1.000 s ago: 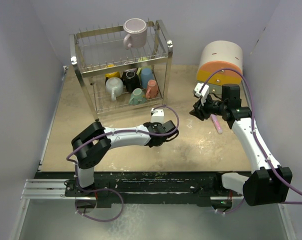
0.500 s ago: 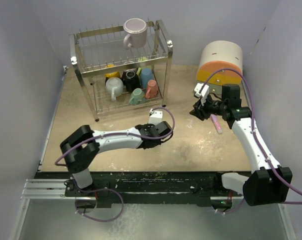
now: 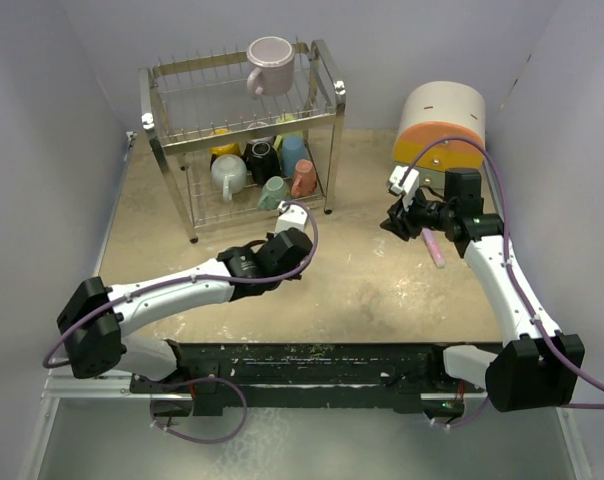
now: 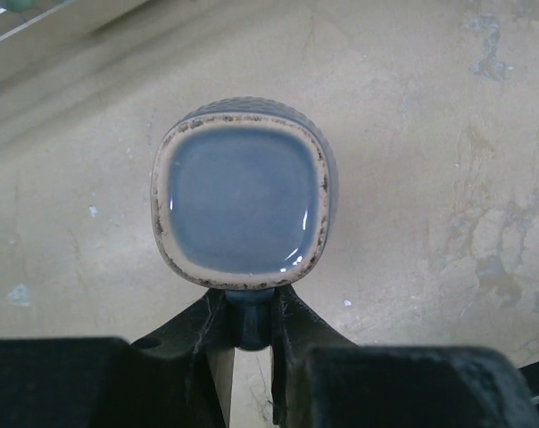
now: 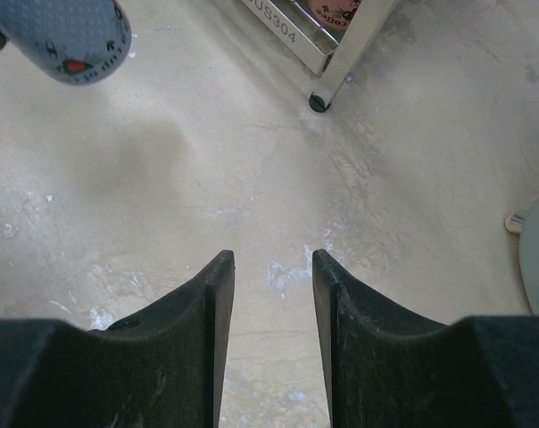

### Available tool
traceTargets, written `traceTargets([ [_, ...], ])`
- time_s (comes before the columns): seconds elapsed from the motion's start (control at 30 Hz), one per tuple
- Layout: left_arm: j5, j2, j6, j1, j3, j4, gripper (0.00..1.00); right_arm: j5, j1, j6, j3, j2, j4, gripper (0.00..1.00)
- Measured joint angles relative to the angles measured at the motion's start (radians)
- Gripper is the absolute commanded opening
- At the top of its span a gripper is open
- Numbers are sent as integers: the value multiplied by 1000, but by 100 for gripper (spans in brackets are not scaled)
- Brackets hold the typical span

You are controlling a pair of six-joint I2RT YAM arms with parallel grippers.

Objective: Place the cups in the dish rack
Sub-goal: Pick up the cup at the center of the board.

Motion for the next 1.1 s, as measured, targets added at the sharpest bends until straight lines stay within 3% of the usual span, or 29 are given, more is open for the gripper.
traceTargets([
  [0.2, -34, -69, 63, 73, -9, -38, 0, 0, -2, -1, 0, 0, 0, 43],
  [0.47, -52, -113, 186, 269, -60, -11, 0, 1, -2, -6, 0, 0, 0, 43],
  [0.87, -66, -79, 420, 401, -103, 222, 0, 4, -2, -7, 0, 0, 0, 43],
  [1.1, -24, -39, 458, 468, -103, 292, 0, 4, -3, -8, -2, 0, 0, 43],
])
